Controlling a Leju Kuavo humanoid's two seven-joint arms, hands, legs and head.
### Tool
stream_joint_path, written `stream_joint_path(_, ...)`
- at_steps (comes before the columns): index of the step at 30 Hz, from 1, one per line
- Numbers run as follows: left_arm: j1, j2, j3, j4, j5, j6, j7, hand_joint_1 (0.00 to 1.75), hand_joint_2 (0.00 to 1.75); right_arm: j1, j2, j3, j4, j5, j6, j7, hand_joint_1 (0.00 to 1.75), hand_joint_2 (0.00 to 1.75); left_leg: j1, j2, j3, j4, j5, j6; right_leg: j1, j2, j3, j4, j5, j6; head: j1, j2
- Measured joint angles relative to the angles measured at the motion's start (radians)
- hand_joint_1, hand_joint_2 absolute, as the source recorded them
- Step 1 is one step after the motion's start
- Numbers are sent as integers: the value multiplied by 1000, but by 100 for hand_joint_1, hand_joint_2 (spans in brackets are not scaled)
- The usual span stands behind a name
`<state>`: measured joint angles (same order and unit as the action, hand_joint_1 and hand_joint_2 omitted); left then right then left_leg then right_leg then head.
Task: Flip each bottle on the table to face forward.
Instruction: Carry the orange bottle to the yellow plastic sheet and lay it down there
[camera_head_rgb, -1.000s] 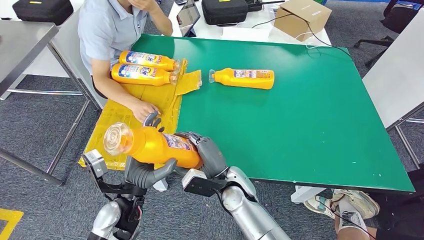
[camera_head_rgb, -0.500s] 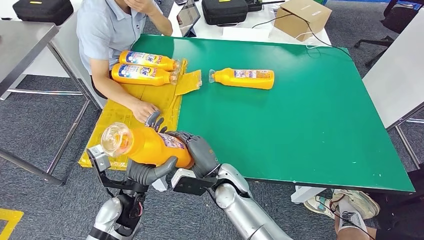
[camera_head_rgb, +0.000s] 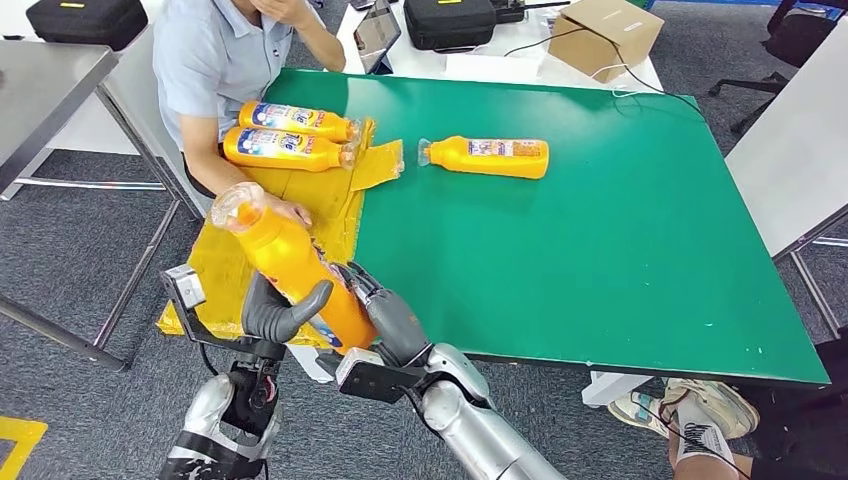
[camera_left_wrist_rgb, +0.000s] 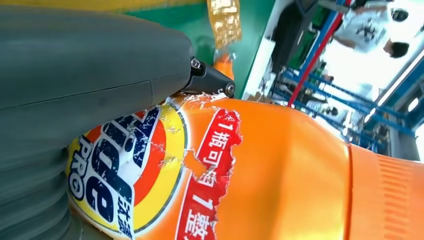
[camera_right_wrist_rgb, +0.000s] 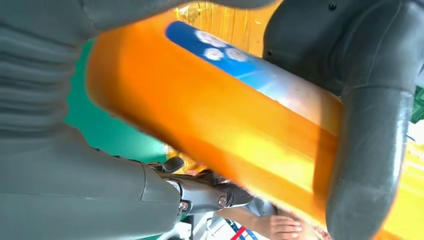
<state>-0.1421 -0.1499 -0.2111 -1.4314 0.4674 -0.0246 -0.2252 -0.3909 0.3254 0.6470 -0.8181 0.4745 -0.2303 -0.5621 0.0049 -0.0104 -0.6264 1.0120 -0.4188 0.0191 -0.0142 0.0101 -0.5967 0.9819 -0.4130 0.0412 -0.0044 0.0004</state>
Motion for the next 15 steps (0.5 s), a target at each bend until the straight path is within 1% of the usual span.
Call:
stream_joint_path(3, -17, 2, 30, 20, 3, 20, 1, 175, 175, 1, 5, 11, 5, 0, -5, -11, 0, 0, 0, 1, 0, 0, 0, 0, 0, 1, -1, 0, 0, 0, 0, 0)
stream_joint_path(5, -26, 4, 44, 30, -32, 53, -8, 175, 175, 2, 8, 18, 7, 3, -15, -14, 0, 0, 0, 0, 0, 0, 0, 0, 0, 0, -1, 0, 0, 0, 0, 0)
stream_joint_path(8, -52, 15, 49, 50, -187, 164, -43, 175, 175, 2, 9, 26, 8, 20, -48, -11, 0, 0, 0, -1, -1, 0, 0, 0, 0, 0, -1, 0, 0, 0, 0, 0)
stream_joint_path(12, -88, 33, 55, 76, -302, 239, -64, 175, 175, 3, 9, 35, 8, 34, -66, -5, 0, 0, 0, 0, -1, 0, 0, 0, 0, 0, -1, 0, 0, 0, 0, 0)
stream_joint_path(13, -94, 37, 53, 82, -359, 277, -66, 175, 175, 3, 9, 38, 7, 42, -72, -2, 0, 0, 0, 0, -1, 0, 0, 0, 0, 0, -1, 0, 0, 0, 0, 0)
stream_joint_path(15, -117, 51, 48, 103, -568, 377, -56, 175, 175, 6, 9, 44, 2, 67, -81, 7, 0, 0, 0, 0, -1, 0, 0, 0, 0, 0, -1, 0, 0, 0, 0, 0)
